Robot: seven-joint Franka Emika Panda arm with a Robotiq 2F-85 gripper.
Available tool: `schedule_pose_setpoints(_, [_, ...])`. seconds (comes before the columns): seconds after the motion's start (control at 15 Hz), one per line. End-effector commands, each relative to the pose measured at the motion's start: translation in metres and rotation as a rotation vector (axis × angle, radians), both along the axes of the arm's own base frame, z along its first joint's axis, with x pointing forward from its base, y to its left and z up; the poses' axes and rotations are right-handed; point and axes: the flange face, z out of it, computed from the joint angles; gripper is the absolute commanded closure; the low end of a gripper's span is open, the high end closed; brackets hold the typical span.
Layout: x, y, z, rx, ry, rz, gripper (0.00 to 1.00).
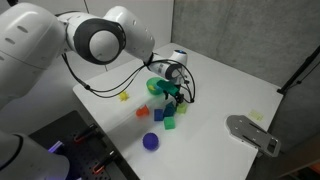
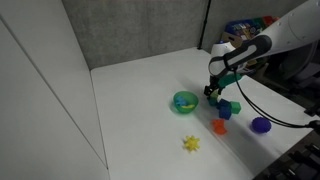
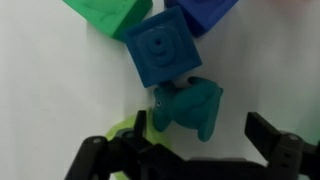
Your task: Put the green object in the bowl
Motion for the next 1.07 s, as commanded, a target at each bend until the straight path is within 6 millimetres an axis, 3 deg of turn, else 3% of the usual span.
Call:
schedule_pose_setpoints(0.0, [0.011, 0.003, -0.012, -0.016, 0.031, 0.003, 0.07])
schedule_pose_setpoints(0.07, [0.012, 0.004, -0.015, -0.016, 0.04, 0.005, 0.26])
schedule_pose_setpoints(0.6, [0.017, 0.01, -0.015, -0.025, 0.118, 0.006, 0.88])
schedule_pose_setpoints(0.8, [0.02, 0.014, -0.012, -0.024, 0.127, 0.011, 0.99])
schedule_pose_setpoints(1.0, [0.025, 0.016, -0.004, -0.028, 0.113, 0.008, 0.97])
